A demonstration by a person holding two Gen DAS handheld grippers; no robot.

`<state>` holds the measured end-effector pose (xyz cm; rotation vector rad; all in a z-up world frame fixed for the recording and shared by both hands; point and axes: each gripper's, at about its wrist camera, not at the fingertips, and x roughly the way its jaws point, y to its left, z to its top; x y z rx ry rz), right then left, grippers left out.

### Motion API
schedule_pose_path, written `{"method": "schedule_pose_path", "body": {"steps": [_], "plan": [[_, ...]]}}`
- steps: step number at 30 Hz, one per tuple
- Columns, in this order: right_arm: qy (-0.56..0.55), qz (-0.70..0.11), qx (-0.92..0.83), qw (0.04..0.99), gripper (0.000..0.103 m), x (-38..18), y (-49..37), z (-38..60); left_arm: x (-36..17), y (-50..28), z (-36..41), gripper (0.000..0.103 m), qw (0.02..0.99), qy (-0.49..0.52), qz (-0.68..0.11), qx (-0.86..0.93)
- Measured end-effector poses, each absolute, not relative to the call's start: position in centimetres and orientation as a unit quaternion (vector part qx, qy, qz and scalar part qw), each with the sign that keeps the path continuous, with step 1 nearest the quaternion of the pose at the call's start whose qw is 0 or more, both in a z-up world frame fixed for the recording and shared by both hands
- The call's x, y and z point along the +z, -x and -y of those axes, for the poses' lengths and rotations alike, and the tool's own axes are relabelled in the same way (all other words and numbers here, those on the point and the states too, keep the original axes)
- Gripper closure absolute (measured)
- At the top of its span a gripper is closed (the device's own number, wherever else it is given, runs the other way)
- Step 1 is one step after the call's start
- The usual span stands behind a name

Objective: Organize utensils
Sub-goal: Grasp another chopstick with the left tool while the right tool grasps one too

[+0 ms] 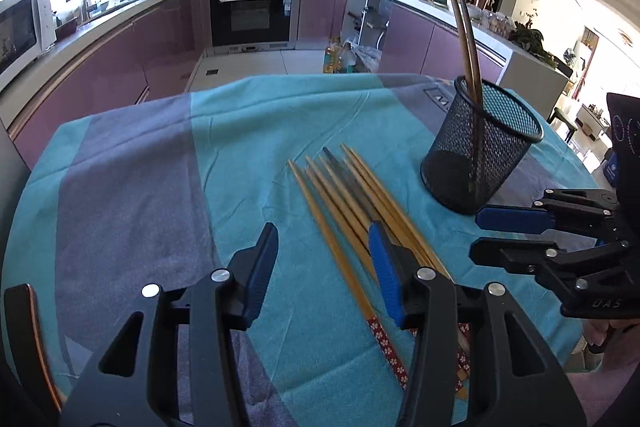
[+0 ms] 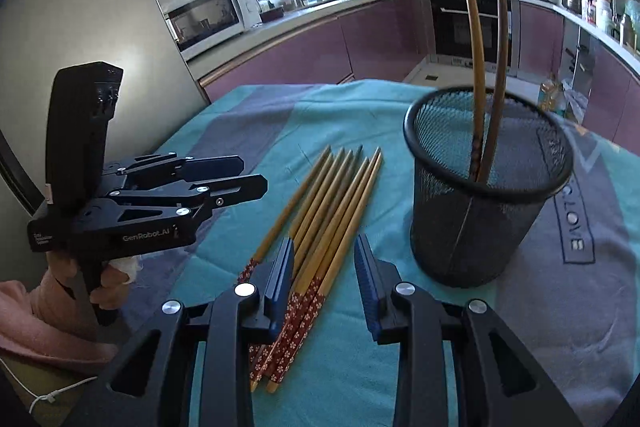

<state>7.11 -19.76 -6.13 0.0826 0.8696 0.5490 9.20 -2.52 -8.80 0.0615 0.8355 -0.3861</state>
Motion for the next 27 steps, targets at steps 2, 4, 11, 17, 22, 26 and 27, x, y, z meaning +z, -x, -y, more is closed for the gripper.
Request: {"method": "schedule_pose_path", "body": {"steps": [2, 4, 11, 17, 22, 26, 27], "plan": [[-0.041, -0.427, 0.260, 0.865, 0.073, -7.0, -7.2, 19.4, -9.8, -8.8, 3.4, 0.056, 0.891, -0.031, -0.412, -0.189], [-0.040, -0.434, 0.261, 0.861, 0.073, -7.4, -7.2, 19.1, -10.5, -8.6, 3.3, 0.056, 0.887, -0.032, -0.419, -0.191], [-0.025, -0.450, 0.240, 0.860, 0.074, -8.3, -7.2, 18.6, -11.3, -8.4, 4.2, 0.057, 0.881, -0.037, -0.432, -0.189], [-0.032, -0.444, 0.230, 0.865, 0.075, -8.1, -7.0, 19.2, -11.5, -8.7, 4.2, 0.058, 0.877, -0.035, -0.441, -0.189], [-0.025, -0.442, 0.202, 0.874, 0.079, -8.3, -8.2, 19.0, -11.6, -9.3, 4.4, 0.060, 0.875, -0.033, -0.444, -0.193], [-0.022, -0.445, 0.190, 0.875, 0.081, -8.6, -8.8, 18.7, -11.7, -9.8, 4.8, 0.062, 0.874, -0.037, -0.446, -0.192], [-0.021, -0.446, 0.188, 0.875, 0.082, -8.6, -9.0, 18.6, -11.8, -9.9, 4.8, 0.063, 0.873, -0.037, -0.446, -0.192]]}}
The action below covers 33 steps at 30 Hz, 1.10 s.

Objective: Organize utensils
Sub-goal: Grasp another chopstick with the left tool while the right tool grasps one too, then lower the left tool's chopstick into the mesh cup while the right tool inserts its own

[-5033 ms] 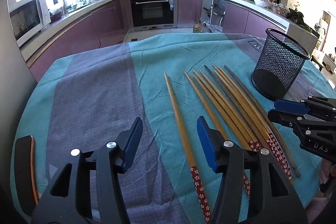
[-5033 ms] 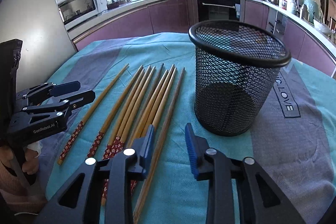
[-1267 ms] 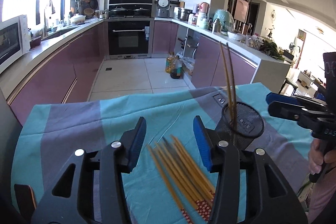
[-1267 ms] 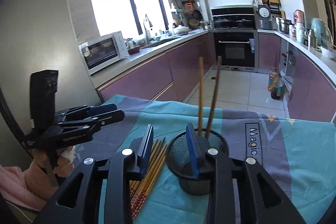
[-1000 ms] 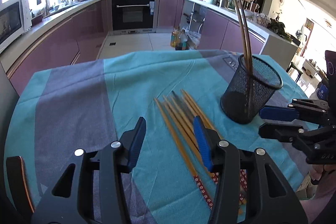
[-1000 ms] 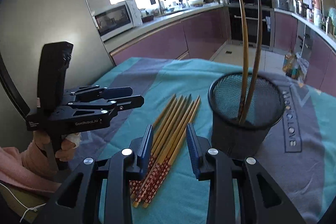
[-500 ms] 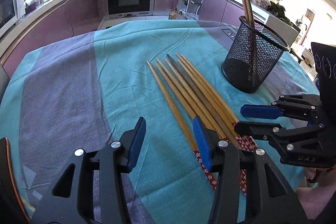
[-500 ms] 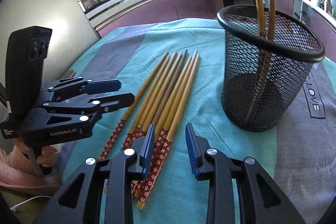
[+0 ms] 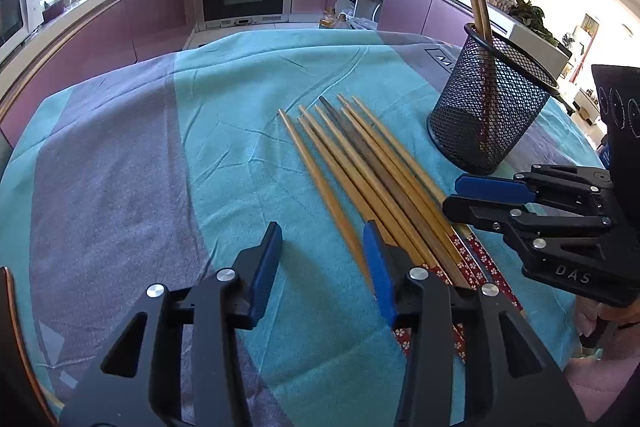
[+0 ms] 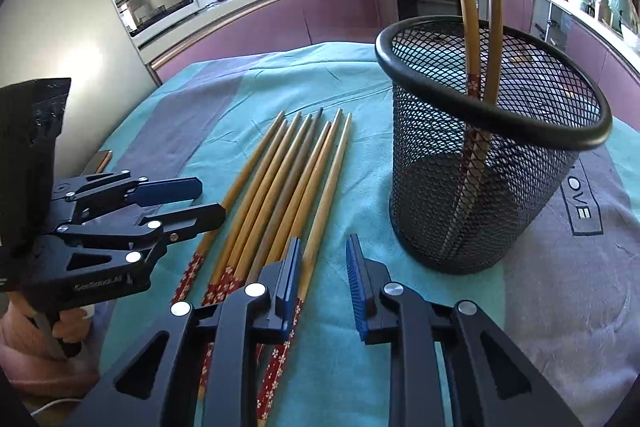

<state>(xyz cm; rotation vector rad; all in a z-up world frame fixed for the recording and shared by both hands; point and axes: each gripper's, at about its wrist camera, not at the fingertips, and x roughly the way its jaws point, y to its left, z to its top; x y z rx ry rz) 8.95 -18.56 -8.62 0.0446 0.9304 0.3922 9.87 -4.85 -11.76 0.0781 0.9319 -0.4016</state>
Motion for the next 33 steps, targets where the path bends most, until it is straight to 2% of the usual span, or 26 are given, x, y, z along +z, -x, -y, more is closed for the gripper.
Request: {"method": "schedule_pose_path", "body": {"steps": [5, 11, 14, 16, 23, 33], "plan": [[-0.008, -0.442, 0.172, 0.880, 0.082, -8.7, -9.4, 17.9, -12.1, -10.6, 5.3, 0.065, 0.871, -0.043, -0.450, -0.191], [-0.011, -0.438, 0.160, 0.885, 0.082, -8.8, -10.5, 17.3, -12.2, -11.9, 6.0, 0.077, 0.870, -0.045, -0.453, -0.188], [-0.015, -0.436, 0.155, 0.886, 0.086, -8.9, -10.7, 17.4, -12.1, -12.4, 6.2, 0.085, 0.869, -0.039, -0.456, -0.186], [-0.025, -0.437, 0.153, 0.886, 0.094, -8.9, -10.8, 17.6, -12.1, -12.5, 6.2, 0.089, 0.869, -0.033, -0.457, -0.187], [-0.055, -0.434, 0.153, 0.886, 0.097, -8.9, -10.6, 18.5, -12.1, -12.9, 5.9, 0.095, 0.871, -0.010, -0.457, -0.180], [-0.070, -0.405, 0.194, 0.891, 0.097, -7.1, -9.2, 19.2, -11.0, -11.7, 5.0, 0.095, 0.878, 0.000, -0.440, -0.191]]}}
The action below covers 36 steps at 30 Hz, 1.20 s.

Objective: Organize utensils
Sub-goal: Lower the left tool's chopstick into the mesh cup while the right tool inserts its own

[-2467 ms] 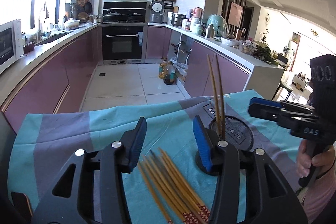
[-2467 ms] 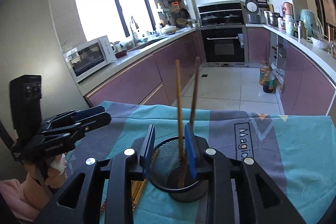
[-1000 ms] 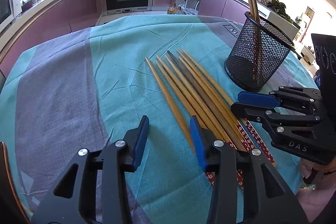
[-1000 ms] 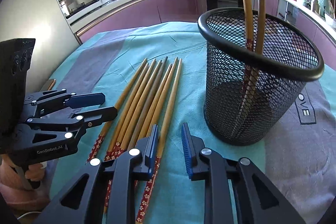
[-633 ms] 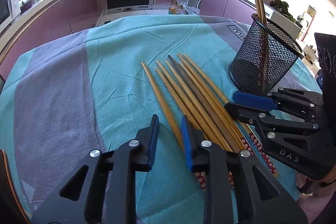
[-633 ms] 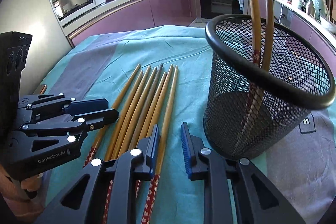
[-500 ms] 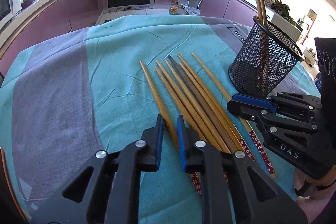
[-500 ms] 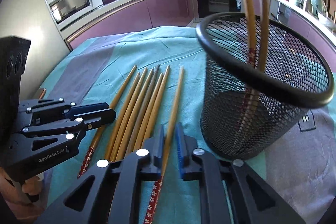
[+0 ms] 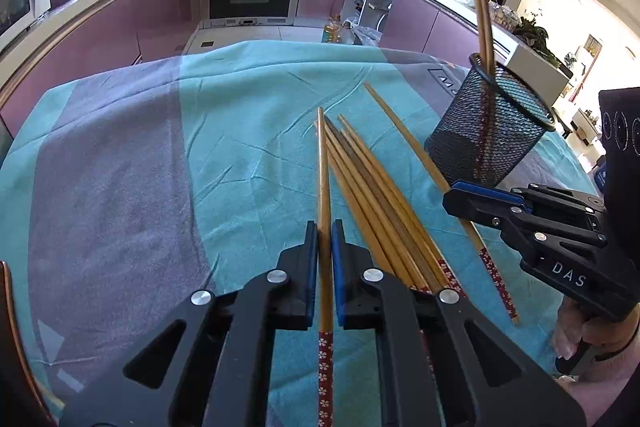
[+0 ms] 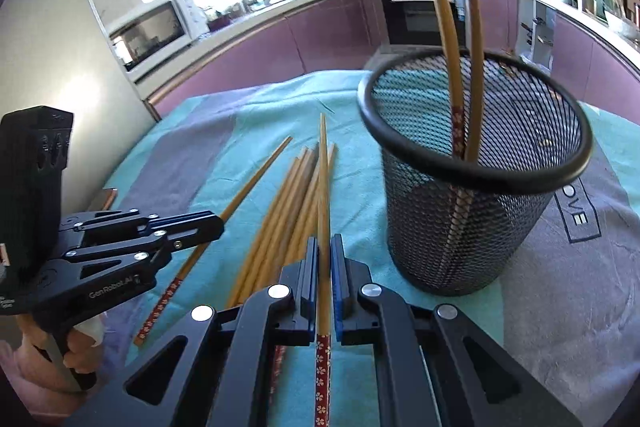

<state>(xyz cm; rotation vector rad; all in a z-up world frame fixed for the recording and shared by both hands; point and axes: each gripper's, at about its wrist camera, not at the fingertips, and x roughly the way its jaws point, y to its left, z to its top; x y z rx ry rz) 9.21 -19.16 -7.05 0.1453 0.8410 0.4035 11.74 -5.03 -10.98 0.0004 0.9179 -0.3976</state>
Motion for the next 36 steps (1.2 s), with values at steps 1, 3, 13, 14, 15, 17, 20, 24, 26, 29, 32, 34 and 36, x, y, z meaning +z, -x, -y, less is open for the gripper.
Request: {"method": "schedule_pose_path", "body": {"steps": [1, 3, 13, 14, 15, 17, 20, 24, 26, 29, 32, 34, 36], "plan": [[-0.070, -0.402, 0.199, 0.891, 0.097, -6.8, -9.1, 19.2, -10.6, -11.5, 5.1, 0.095, 0.879, 0.000, -0.436, -0.194], [-0.074, -0.394, 0.208, 0.892, 0.097, -6.2, -8.7, 19.4, -9.9, -10.9, 4.7, 0.095, 0.882, 0.001, -0.426, -0.201], [-0.086, -0.339, 0.224, 0.910, 0.097, -2.1, -6.4, 21.7, -5.0, -8.4, 4.6, 0.095, 0.888, 0.018, -0.378, -0.262], [-0.087, -0.334, 0.224, 0.911, 0.097, -1.8, -6.2, 21.9, -4.4, -8.2, 4.6, 0.095, 0.888, 0.021, -0.374, -0.268], [-0.089, -0.329, 0.224, 0.913, 0.097, -1.5, -6.1, 22.2, -4.0, -7.9, 4.5, 0.095, 0.888, 0.022, -0.369, -0.272], [-0.092, -0.321, 0.223, 0.916, 0.097, -1.0, -5.8, 22.3, -3.1, -7.4, 4.4, 0.095, 0.890, 0.026, -0.360, -0.279], [-0.095, -0.309, 0.223, 0.920, 0.097, -0.2, -5.5, 22.9, -1.7, -6.8, 4.1, 0.095, 0.891, 0.034, -0.346, -0.292], [-0.095, -0.292, 0.225, 0.925, 0.097, 1.0, -5.1, 23.8, 0.0, -6.3, 3.7, 0.096, 0.894, 0.045, -0.326, -0.305], [-0.096, -0.283, 0.225, 0.928, 0.097, 1.6, -4.9, 24.3, 0.9, -6.3, 3.8, 0.096, 0.896, 0.048, -0.316, -0.308], [-0.095, -0.268, 0.220, 0.933, 0.097, 2.7, -5.0, 25.1, 2.1, -6.4, 4.2, 0.096, 0.898, 0.053, -0.301, -0.316], [-0.089, -0.252, 0.213, 0.940, 0.097, 3.8, -4.9, 25.8, 3.2, -7.0, 5.0, 0.096, 0.902, 0.051, -0.285, -0.319], [-0.086, -0.240, 0.207, 0.945, 0.097, 4.7, -4.8, 26.4, 4.1, -7.3, 5.7, 0.096, 0.903, 0.053, -0.275, -0.325], [-0.082, -0.230, 0.201, 0.949, 0.097, 5.4, -4.9, 27.1, 5.0, -7.5, 6.4, 0.096, 0.905, 0.053, -0.263, -0.331]]}}
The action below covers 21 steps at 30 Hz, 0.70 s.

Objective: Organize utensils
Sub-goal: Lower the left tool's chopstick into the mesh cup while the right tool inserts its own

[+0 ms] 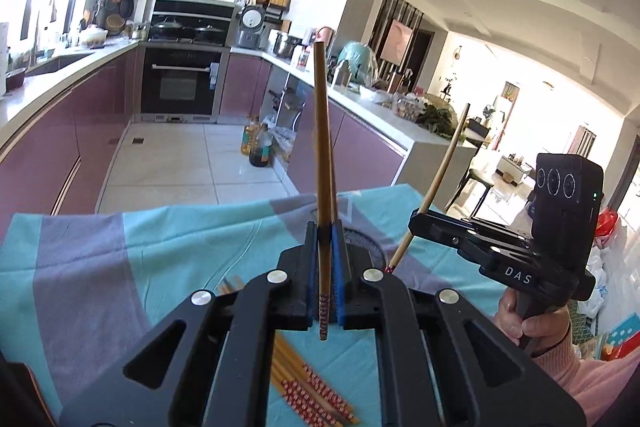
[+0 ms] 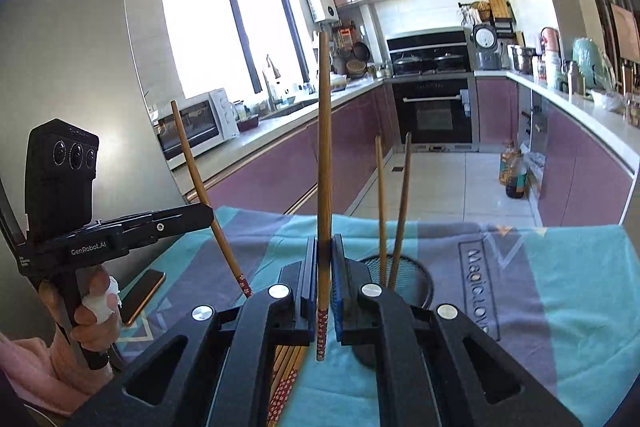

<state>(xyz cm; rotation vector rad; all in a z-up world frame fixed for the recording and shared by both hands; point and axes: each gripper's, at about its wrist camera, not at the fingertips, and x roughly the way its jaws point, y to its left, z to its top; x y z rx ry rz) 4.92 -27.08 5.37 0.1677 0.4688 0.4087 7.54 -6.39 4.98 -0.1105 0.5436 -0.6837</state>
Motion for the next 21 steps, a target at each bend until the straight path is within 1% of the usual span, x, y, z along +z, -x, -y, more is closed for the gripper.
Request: {"method": "schedule_pose_path", "body": {"steps": [6, 11, 16, 21], "plan": [[-0.077, -0.207, 0.185, 0.958, 0.097, 7.0, -5.4, 28.7, 7.4, -8.8, 8.5, 0.096, 0.907, 0.057, -0.238, -0.342], [-0.067, -0.197, 0.170, 0.963, 0.097, 7.5, -6.3, 29.1, 8.3, -9.8, 10.4, 0.096, 0.909, 0.054, -0.231, -0.342], [-0.065, -0.213, 0.164, 0.961, 0.097, 6.5, -7.8, 28.9, 7.2, -10.5, 12.3, 0.096, 0.907, 0.036, -0.250, -0.337], [-0.062, -0.243, 0.164, 0.954, 0.097, 4.8, -9.0, 28.7, 4.8, -11.4, 13.6, 0.096, 0.899, 0.014, -0.284, -0.332]]}}
